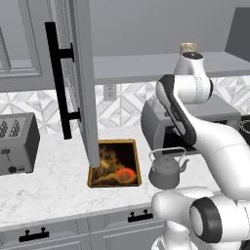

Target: Pick the kettle from the counter and place it on the tray. Then pick the mug from the cabinet and place it on the tray. Then close the cabinet doors.

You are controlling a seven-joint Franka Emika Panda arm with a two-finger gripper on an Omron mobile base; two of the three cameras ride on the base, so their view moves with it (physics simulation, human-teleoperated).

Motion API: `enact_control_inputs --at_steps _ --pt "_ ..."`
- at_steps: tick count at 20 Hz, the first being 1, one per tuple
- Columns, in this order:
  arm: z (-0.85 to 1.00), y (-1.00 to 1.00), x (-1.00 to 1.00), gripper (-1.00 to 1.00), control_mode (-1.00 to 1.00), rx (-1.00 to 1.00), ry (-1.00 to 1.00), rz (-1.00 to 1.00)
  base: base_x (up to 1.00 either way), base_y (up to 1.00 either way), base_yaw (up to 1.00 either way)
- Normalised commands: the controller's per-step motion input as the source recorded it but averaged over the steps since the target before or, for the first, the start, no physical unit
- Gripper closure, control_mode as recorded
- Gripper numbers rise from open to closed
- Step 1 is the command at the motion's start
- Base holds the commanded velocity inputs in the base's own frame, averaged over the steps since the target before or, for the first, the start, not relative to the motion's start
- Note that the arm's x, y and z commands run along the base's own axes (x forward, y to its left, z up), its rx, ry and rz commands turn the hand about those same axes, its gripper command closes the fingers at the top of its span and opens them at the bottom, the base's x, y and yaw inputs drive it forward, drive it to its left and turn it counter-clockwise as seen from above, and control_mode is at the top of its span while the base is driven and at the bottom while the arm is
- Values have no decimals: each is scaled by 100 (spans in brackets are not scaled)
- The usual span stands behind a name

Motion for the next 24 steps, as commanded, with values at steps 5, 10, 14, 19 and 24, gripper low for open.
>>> enact_control_inputs --at_steps 5,10,14,19,24 --pt "-7 -3 -14 -100 -100 0 0 0 0 0 0" --pt "-26 -3 -44 -100 -100 0 -9 0 0 0 0" --pt "-34 5 -39 -100 -100 0 -2 -23 0 0 0" --pt "-40 8 -10 -100 -100 6 0 -37 0 0 0" --pt "-31 1 9 -100 -100 7 0 -13 0 0 0"
